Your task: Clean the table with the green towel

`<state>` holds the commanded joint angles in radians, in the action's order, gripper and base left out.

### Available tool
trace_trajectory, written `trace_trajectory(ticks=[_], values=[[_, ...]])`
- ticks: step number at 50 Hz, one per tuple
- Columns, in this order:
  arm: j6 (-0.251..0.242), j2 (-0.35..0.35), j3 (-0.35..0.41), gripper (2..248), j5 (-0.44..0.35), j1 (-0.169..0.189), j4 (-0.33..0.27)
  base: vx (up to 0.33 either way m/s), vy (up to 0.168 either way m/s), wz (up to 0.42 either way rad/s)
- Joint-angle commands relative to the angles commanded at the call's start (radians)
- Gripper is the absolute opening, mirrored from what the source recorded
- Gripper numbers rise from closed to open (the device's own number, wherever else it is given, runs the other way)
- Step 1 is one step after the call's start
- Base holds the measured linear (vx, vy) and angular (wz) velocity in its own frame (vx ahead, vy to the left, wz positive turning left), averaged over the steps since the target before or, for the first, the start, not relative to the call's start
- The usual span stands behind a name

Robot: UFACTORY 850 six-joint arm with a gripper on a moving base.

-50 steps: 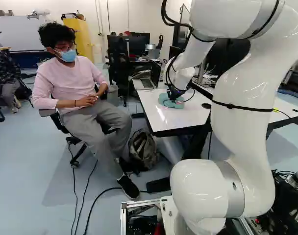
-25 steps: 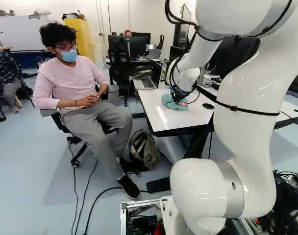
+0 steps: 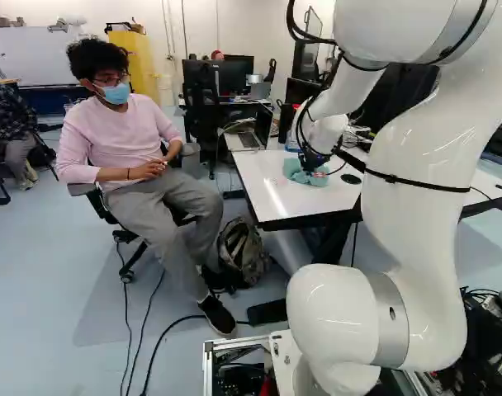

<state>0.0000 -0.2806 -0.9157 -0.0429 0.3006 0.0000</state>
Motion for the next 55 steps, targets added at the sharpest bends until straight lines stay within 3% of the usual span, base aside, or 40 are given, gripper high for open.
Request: trace_trajectory(ticks=[16,35,55], values=[[0.0,-0.052,-0.064,24,0.0,0.03,0.0,0.0,0.0,0.0],[0.0,-0.122,-0.151,24,0.0,0.005,0.0,0.0,0.0,0.0],[0.0,-0.089,-0.132,24,0.0,0.001,0.0,0.0,0.0,0.0]])
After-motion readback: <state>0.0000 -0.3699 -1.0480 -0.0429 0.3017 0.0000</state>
